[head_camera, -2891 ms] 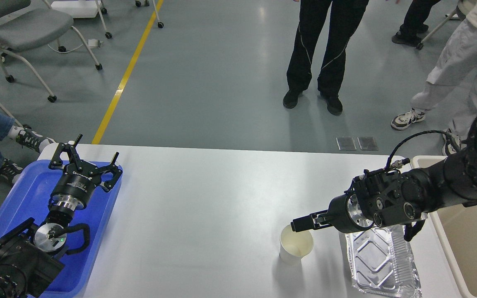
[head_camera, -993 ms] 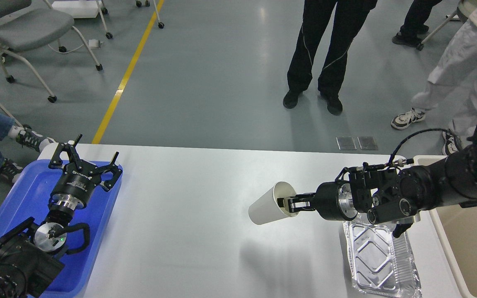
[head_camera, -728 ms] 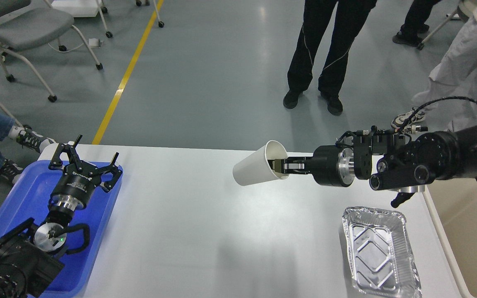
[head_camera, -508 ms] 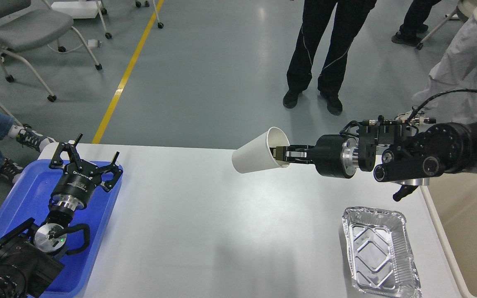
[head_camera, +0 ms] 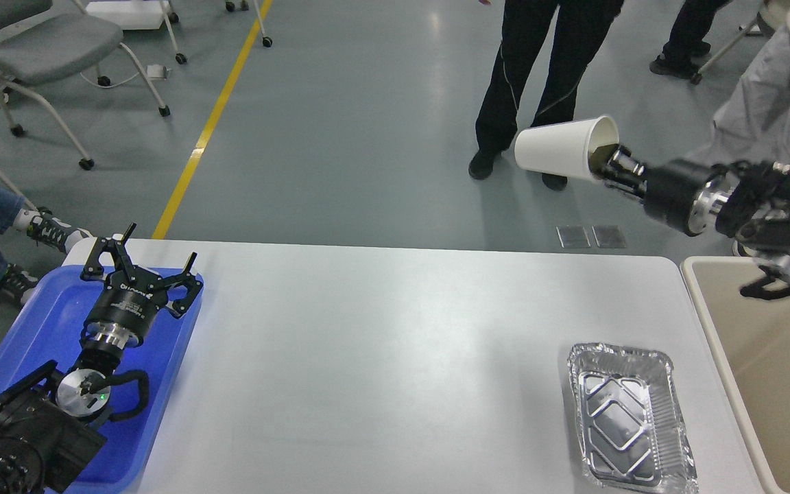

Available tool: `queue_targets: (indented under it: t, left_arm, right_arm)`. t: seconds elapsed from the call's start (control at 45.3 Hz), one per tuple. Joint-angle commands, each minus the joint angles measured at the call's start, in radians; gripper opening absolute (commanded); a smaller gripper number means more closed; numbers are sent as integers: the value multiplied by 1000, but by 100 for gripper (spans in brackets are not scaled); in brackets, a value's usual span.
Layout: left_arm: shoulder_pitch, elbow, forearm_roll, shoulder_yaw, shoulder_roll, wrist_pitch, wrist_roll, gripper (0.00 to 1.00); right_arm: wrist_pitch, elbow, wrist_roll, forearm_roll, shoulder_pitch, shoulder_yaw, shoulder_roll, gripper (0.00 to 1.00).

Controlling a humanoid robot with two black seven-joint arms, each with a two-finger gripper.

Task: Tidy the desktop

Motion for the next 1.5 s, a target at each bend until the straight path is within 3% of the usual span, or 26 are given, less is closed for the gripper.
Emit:
queue_targets:
  t: [0.0, 0.132, 0.331, 0.508, 0.662, 0.772, 0.993, 1.258, 1.479]
  left_arm:
    - [0, 0, 0, 0, 0, 0, 0, 100]
    - [0, -1, 0, 0, 0, 0, 0, 100]
    - [0, 0, 0, 0, 0, 0, 0, 100]
    - [0, 0, 0, 0, 0, 0, 0, 100]
    - [0, 0, 0, 0, 0, 0, 0, 100]
    - [0, 0, 0, 0, 0, 0, 0, 100]
    - [0, 0, 0, 0, 0, 0, 0, 100]
    - [0, 0, 0, 0, 0, 0, 0, 100]
    - [0, 0, 0, 0, 0, 0, 0, 100]
  right_arm:
    - [5, -277, -11, 204, -217, 20, -58, 0]
    - [21, -435, -63, 330, -323, 20, -59, 0]
    - [33, -587, -305, 439, -409, 28, -79, 0]
    - [31, -669, -408, 464, -468, 69, -84, 0]
    - [31, -748, -546, 462, -524, 124, -84, 0]
    - [31, -780, -616, 462, -553, 161, -82, 0]
    - [19, -831, -692, 461, -591, 224, -73, 0]
    - [16, -846, -693, 445, -640, 276, -60, 0]
    - [16, -919, -693, 445, -749, 281, 65, 0]
